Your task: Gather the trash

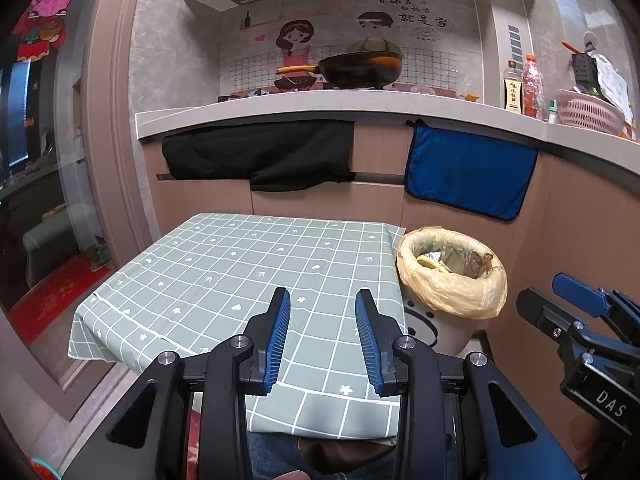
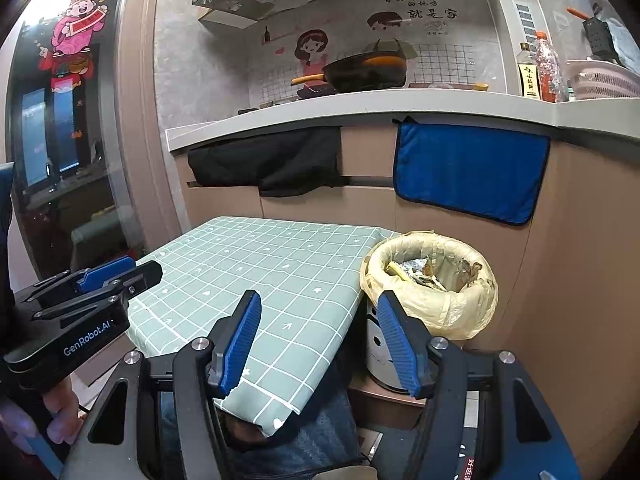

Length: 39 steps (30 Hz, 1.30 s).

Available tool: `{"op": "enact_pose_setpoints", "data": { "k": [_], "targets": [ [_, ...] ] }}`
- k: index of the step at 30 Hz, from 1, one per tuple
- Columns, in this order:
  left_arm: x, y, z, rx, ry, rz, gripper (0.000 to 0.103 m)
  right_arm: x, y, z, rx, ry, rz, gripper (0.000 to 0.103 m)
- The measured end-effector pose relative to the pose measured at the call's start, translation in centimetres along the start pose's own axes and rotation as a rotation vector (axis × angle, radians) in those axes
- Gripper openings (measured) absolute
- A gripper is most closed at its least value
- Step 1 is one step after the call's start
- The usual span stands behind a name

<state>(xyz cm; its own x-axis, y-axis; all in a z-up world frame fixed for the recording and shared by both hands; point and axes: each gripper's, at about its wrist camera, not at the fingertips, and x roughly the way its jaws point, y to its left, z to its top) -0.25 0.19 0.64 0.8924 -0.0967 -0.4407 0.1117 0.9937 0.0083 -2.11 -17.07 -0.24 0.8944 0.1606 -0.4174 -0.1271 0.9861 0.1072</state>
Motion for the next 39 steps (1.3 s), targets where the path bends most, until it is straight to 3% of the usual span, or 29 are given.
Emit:
{"op": "enact_pose_setpoints", "data": {
  "k": [39],
  "targets": [
    [0.18,-0.23,-0.49,0.018,0.005,-0.024,0.035,-0.14,-0.08,-0.22,0.012,-0.003,-0.007,0.058]
  ]
}}
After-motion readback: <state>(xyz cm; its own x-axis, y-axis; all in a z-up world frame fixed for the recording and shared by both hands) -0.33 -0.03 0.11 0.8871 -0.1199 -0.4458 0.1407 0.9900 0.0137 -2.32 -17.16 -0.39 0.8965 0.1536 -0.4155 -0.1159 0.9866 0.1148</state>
